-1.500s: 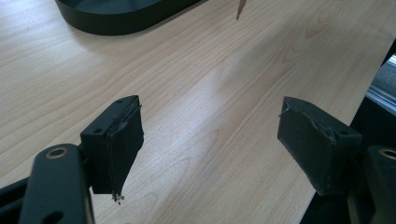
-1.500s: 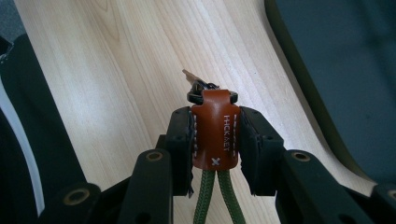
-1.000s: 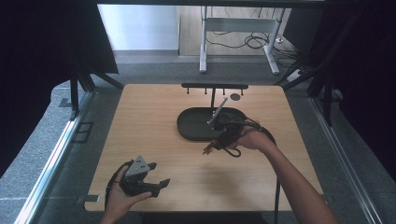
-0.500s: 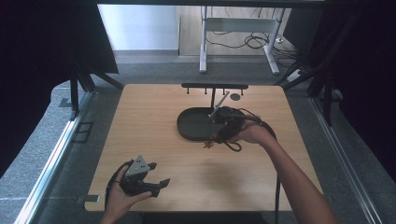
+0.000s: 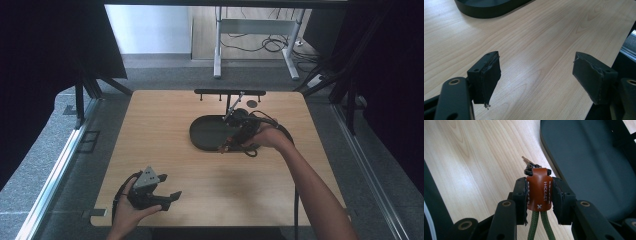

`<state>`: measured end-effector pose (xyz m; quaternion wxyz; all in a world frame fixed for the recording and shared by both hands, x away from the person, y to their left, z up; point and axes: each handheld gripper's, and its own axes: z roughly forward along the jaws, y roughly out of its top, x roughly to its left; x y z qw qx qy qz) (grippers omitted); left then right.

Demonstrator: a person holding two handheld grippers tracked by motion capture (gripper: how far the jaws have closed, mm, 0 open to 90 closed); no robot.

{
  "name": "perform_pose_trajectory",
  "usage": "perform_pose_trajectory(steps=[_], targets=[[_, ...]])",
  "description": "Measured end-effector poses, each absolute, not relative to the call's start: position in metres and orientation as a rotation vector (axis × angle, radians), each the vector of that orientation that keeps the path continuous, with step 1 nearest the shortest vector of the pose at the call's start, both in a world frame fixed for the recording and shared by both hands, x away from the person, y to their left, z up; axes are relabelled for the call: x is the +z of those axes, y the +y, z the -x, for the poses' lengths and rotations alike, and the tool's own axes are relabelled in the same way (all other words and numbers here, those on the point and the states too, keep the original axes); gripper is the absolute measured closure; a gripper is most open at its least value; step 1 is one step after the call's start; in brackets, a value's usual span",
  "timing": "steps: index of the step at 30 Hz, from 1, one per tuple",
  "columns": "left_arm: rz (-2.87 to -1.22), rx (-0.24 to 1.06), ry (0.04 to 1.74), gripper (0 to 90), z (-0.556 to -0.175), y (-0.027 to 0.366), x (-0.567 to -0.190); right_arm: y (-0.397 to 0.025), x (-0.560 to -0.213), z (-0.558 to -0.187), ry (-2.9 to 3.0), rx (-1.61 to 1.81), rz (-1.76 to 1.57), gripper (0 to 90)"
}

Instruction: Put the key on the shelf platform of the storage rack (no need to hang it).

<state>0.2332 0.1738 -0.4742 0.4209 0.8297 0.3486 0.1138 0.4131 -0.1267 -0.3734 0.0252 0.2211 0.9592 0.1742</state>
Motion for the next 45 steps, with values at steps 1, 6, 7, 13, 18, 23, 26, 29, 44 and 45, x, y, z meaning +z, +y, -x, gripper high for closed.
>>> perform_pose_trajectory(steps=[1, 6, 7, 13, 18, 23, 26, 29, 44, 45], targets=[[-2.079, 0.285, 0.873, 22.6, -0.233, 0.174, -0.474, -0.127, -0.373, -0.413, 2.966, 0.539, -0.684, 66.9], [-2.076, 0.285, 0.873, 22.6, -0.233, 0.174, -0.474, -0.126, -0.372, -0.42, 2.961, 0.544, -0.685, 66.8], [-2.077, 0.286, 0.873, 22.6, -0.233, 0.175, -0.473, -0.125, -0.371, -0.42, 2.961, 0.541, -0.708, 66.9], [-2.073, 0.287, 0.873, 22.6, -0.233, 0.176, -0.473, -0.125, -0.372, -0.427, 2.956, 0.538, -0.713, 66.9], [-2.07, 0.288, 0.874, 22.6, -0.233, 0.177, -0.472, -0.125, -0.374, -0.433, 2.953, 0.534, -0.708, 66.9], [-2.069, 0.286, 0.877, 22.6, -0.233, 0.177, -0.473, -0.125, -0.375, -0.437, 2.948, 0.538, -0.732, 66.9], [-2.071, 0.285, 0.877, 22.6, -0.233, 0.177, -0.473, -0.125, -0.378, -0.441, 2.947, 0.532, -0.736, 66.9], [-2.07, 0.284, 0.876, 22.6, -0.234, 0.177, -0.473, -0.126, -0.379, -0.444, 2.945, 0.542, -0.751, 66.9], [-2.064, 0.281, 0.881, 22.6, -0.235, 0.179, -0.474, -0.13, -0.386, -0.462, 2.921, 0.55, -0.8, 66.9], [-2.063, 0.282, 0.88, 22.6, -0.235, 0.179, -0.474, -0.129, -0.385, -0.464, 2.919, 0.551, -0.812, 66.9]])
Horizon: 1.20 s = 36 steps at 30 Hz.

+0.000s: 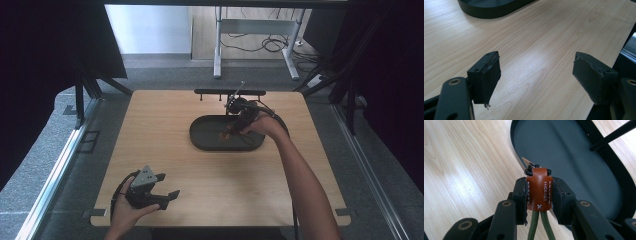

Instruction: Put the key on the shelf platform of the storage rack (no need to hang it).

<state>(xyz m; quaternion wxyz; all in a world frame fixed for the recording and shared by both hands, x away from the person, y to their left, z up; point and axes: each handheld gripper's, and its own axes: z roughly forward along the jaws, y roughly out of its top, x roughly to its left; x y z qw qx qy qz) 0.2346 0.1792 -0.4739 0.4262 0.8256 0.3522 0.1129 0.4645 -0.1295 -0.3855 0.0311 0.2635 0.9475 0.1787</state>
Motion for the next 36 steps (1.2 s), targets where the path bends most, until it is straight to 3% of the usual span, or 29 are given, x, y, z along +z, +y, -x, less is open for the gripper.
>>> perform_pose_trajectory(steps=[23, 36], targets=[[-2.059, 0.284, 0.878, 22.6, -0.234, 0.181, -0.472, -0.129, -0.383, -0.48, 2.886, 0.549, -0.862, 66.9], [-2.051, 0.285, 0.881, 22.6, -0.234, 0.184, -0.472, -0.127, -0.401, -0.491, 2.883, 0.527, -0.853, 66.9]])
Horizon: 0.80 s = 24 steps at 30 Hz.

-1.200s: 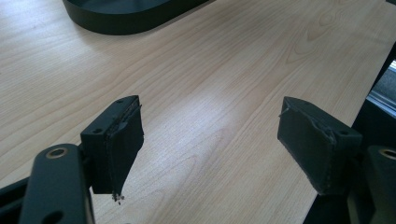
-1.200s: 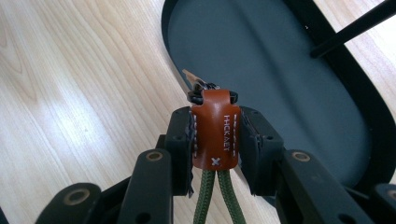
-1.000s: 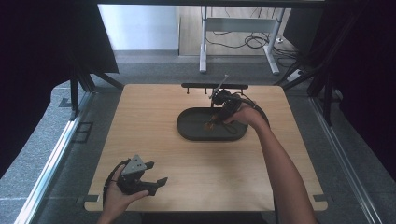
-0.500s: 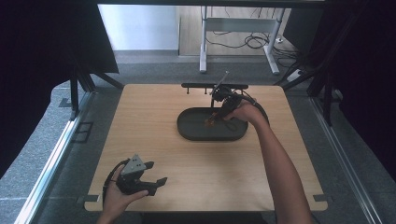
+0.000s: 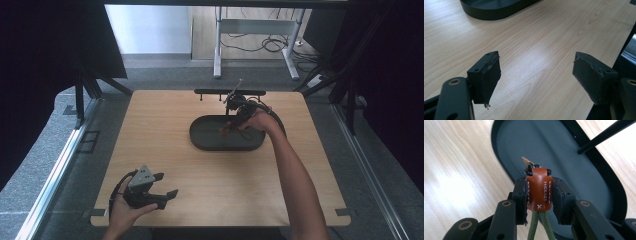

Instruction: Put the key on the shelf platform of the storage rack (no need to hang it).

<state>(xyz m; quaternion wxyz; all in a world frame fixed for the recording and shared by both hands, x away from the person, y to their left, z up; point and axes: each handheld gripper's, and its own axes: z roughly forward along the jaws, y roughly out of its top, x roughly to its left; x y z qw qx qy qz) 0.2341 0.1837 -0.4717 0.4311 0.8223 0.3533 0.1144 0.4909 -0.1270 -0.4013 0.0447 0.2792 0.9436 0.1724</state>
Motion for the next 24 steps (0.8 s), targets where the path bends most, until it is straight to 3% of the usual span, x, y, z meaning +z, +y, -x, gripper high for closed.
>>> perform_pose_trajectory(steps=[24], targets=[[-2.052, 0.284, 0.885, 22.6, -0.235, 0.185, -0.473, -0.124, -0.434, -0.505, 2.877, 0.538, -0.882, 66.8]])
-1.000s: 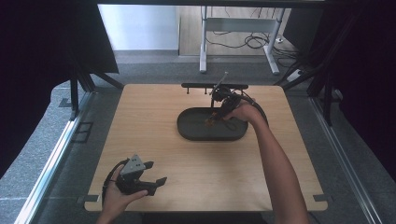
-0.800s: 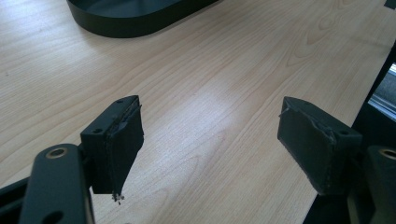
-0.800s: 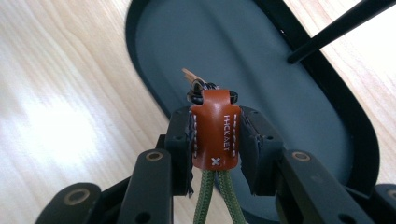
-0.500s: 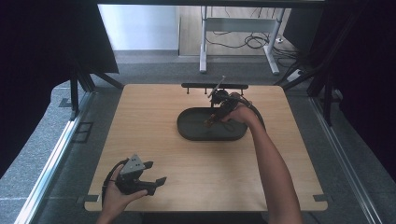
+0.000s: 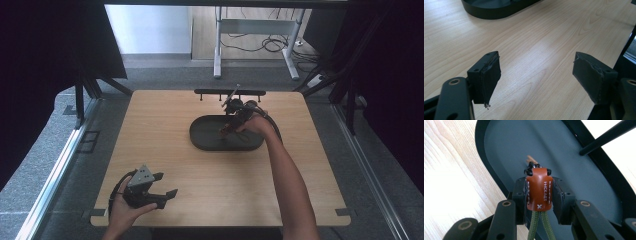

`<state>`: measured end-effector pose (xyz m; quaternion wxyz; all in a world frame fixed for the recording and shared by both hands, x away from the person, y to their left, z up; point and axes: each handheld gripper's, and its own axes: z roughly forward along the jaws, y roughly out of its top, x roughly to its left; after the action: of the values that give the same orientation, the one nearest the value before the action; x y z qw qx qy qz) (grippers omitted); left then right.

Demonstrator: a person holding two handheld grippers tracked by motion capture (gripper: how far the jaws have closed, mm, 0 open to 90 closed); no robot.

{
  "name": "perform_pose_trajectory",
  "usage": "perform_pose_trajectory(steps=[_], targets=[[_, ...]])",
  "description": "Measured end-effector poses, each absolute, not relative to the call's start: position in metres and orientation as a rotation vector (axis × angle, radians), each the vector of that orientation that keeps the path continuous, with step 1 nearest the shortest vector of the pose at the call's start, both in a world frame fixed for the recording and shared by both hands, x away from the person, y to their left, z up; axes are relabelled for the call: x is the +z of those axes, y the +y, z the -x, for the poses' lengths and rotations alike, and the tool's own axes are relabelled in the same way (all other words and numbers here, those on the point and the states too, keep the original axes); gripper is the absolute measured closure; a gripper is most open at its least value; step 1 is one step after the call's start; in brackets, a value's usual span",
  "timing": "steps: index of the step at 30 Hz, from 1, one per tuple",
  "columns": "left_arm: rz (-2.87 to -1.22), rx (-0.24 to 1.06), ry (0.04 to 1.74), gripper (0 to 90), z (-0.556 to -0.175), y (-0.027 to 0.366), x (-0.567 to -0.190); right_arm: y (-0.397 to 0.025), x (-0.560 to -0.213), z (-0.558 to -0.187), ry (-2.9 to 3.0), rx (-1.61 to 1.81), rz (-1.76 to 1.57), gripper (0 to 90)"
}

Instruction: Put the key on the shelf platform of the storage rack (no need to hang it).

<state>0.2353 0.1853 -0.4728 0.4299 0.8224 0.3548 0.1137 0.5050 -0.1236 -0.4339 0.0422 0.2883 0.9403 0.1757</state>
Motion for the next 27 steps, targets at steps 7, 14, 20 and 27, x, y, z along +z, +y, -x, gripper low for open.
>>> perform_pose_trajectory(steps=[7, 14, 20, 27], targets=[[-2.052, 0.283, 0.884, 22.6, -0.235, 0.185, -0.473, -0.126, -0.444, -0.507, 2.876, 0.538, -0.875, 66.6], [-2.053, 0.284, 0.885, 22.6, -0.235, 0.185, -0.473, -0.129, -0.456, -0.507, 2.872, 0.534, -0.879, 66.1], [-2.053, 0.283, 0.886, 22.6, -0.236, 0.185, -0.473, -0.128, -0.464, -0.508, 2.879, 0.492, -0.87, 65.5], [-2.051, 0.283, 0.887, 22.6, -0.236, 0.185, -0.473, -0.127, -0.467, -0.507, 2.869, 0.487, -0.855, 59.9]])
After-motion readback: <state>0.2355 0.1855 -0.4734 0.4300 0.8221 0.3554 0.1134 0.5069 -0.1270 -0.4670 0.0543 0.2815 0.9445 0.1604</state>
